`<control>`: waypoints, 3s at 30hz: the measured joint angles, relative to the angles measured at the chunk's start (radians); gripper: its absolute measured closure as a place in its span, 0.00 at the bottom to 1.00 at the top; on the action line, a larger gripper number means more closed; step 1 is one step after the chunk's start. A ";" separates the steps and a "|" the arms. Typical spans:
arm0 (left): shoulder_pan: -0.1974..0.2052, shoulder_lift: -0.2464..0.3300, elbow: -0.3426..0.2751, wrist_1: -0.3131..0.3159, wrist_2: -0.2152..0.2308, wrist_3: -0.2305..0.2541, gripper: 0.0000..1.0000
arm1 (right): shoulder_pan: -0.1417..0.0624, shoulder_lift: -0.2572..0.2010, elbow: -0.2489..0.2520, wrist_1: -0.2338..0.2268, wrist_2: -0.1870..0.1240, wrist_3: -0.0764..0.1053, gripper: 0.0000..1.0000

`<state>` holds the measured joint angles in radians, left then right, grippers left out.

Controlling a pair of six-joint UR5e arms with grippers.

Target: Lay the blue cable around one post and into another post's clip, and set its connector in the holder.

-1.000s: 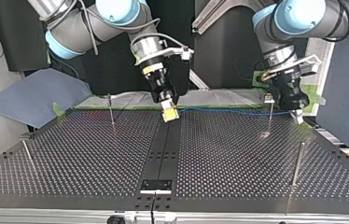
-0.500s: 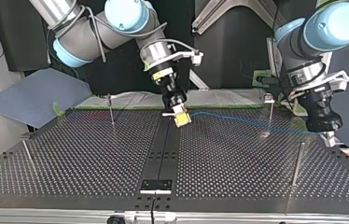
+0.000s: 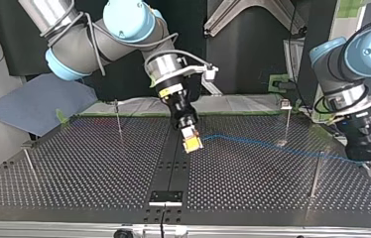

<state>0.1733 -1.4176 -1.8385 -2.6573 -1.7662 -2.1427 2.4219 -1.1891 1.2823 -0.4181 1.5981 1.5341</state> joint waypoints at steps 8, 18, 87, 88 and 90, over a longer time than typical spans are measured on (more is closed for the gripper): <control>0.027 -0.036 0.014 0.000 0.046 -0.011 1.00 | 0.000 0.015 -0.030 0.010 -0.001 0.000 1.00; 0.058 -0.117 0.032 0.011 0.097 -0.022 1.00 | -0.007 0.021 -0.031 0.005 -0.003 0.000 1.00; 0.084 -0.289 0.058 0.038 0.228 0.036 1.00 | -0.161 0.235 -0.180 0.158 -0.006 0.019 1.00; 0.082 -0.289 0.057 0.043 0.234 0.047 1.00 | -0.163 0.236 -0.180 0.164 -0.006 0.018 1.00; 0.079 -0.289 0.057 0.051 0.246 0.062 1.00 | -0.164 0.237 -0.179 0.171 -0.005 0.017 1.00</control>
<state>0.2519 -1.7063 -1.7817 -2.6061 -1.5202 -2.0805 2.2583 -0.9526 1.1036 -0.2469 1.5929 1.5510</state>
